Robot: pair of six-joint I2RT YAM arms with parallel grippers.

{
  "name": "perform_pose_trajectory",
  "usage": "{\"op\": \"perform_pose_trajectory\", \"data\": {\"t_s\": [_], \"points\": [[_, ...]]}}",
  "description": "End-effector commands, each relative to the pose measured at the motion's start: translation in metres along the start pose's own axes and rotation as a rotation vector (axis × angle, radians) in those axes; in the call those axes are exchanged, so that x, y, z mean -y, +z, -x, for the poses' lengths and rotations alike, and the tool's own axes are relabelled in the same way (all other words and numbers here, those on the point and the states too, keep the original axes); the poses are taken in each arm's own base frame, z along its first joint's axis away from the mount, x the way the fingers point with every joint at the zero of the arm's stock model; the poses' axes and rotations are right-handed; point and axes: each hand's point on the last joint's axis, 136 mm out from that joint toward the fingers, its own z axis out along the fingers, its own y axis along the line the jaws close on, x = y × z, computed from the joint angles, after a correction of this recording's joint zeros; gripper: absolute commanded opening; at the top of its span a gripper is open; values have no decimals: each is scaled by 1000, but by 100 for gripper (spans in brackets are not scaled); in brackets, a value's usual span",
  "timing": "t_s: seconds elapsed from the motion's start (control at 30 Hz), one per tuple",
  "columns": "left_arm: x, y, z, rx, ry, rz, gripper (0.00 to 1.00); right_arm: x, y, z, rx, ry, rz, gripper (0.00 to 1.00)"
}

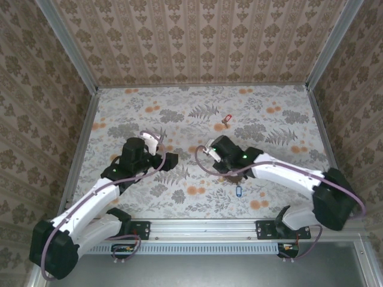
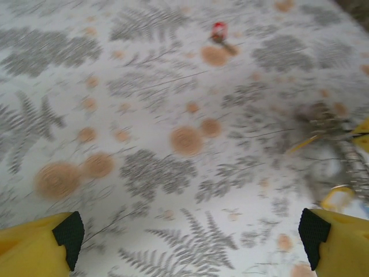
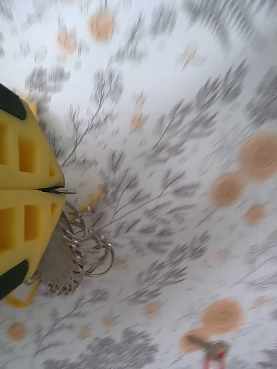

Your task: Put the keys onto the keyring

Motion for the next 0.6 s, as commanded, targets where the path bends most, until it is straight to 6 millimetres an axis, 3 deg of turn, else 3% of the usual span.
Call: {"op": "perform_pose_trajectory", "data": {"t_s": [0.0, 0.1, 0.13, 0.23, 0.43, 0.57], "points": [[50, -19, 32, 90, 139, -227, 99, -26, -36, 57, 360, -6, 242, 0], [81, -36, 37, 102, 283, -358, 97, -22, -62, 73, 486, 78, 341, 0], [86, -42, 38, 105, 321, -373, 92, -22, -69, 77, 523, 96, 370, 0], [92, -50, 39, 106, 396, -387, 74, -25, -88, 88, 626, 118, 459, 0], [110, -55, 34, 64, 483, -497, 54, -49, -129, 109, 826, 23, 686, 0], [119, -55, 29, 66, 549, -542, 50, -58, -152, 116, 935, -67, 743, 0]]}}
